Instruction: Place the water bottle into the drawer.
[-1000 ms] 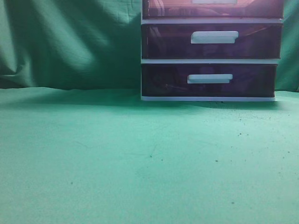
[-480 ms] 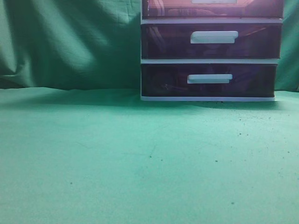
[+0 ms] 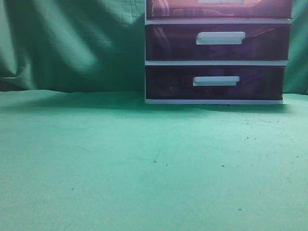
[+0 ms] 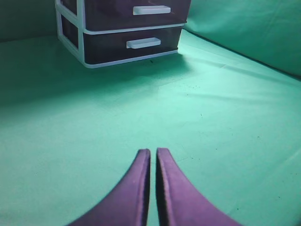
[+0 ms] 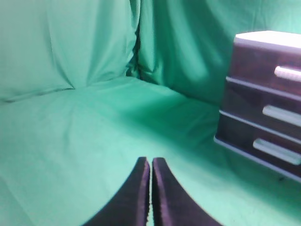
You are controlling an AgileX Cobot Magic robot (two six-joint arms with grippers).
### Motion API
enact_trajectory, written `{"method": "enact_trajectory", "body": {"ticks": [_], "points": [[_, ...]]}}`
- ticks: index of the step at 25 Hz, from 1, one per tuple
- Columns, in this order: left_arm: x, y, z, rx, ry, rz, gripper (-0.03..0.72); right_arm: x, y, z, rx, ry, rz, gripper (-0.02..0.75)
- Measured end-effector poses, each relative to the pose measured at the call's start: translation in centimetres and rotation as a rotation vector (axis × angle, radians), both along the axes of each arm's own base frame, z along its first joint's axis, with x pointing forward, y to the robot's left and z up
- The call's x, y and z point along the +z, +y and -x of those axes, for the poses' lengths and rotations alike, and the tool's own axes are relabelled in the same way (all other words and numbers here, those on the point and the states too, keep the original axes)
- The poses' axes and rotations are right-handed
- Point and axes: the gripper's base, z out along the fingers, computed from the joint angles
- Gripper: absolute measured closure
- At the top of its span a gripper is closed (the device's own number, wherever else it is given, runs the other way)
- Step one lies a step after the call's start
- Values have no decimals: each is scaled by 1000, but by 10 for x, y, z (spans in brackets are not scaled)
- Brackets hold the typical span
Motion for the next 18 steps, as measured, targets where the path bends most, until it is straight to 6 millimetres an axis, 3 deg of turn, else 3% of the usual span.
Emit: {"method": "enact_trajectory", "body": {"ticks": [4, 10, 18], "points": [[0, 0, 0, 0, 0, 0, 688, -17, 2, -6, -1, 51, 21, 738], [0, 0, 0, 0, 0, 0, 688, -24, 3, -8, -3, 62, 38, 738], [0, 0, 0, 0, 0, 0, 688, -28, -9, -25, -208, -3, -12, 738]]}}
